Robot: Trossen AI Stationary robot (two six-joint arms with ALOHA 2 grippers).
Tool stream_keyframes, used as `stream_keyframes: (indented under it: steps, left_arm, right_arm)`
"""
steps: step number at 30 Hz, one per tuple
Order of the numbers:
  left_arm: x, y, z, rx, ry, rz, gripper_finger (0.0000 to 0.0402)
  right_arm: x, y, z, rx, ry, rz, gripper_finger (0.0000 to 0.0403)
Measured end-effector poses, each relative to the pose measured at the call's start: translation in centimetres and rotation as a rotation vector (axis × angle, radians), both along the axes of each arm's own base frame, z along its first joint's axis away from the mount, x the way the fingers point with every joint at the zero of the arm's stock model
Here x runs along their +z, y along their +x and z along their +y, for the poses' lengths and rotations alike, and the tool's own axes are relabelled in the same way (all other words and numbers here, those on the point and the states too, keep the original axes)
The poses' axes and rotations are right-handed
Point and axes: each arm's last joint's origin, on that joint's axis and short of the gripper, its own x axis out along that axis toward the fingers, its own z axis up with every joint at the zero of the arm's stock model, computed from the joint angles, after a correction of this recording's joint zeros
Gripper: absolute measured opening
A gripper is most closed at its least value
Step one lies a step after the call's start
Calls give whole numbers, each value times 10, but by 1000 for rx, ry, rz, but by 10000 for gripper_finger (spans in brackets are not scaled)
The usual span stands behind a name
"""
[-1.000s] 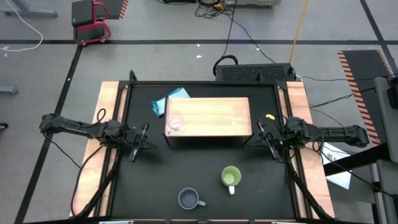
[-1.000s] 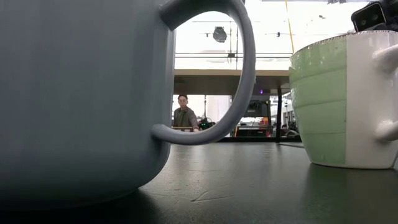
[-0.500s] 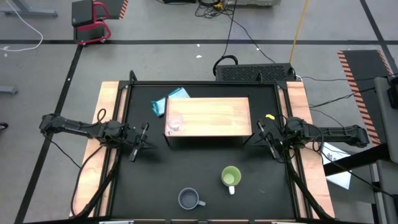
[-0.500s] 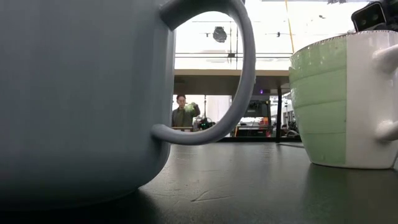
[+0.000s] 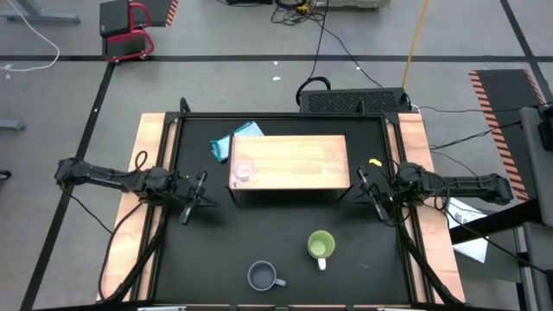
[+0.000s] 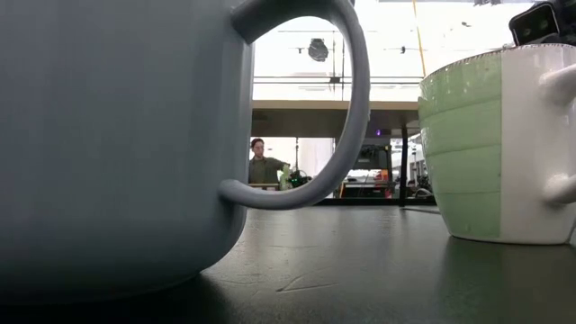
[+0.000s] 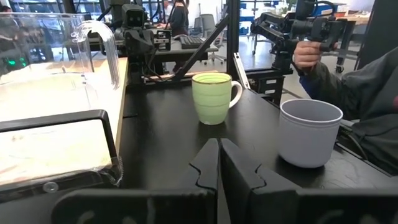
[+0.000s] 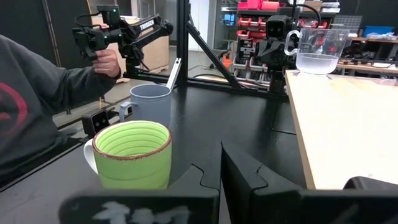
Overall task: Stack small to large cups/mugs on shelf
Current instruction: Put the gray mug on the shelf
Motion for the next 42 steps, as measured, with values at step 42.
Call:
stream_keyframes:
  steps: [42]
  left_arm:
    - [-2, 0, -1, -31, -11, 24, 13]
  right_arm:
    - [-1, 0, 0, 1, -10, 4, 0]
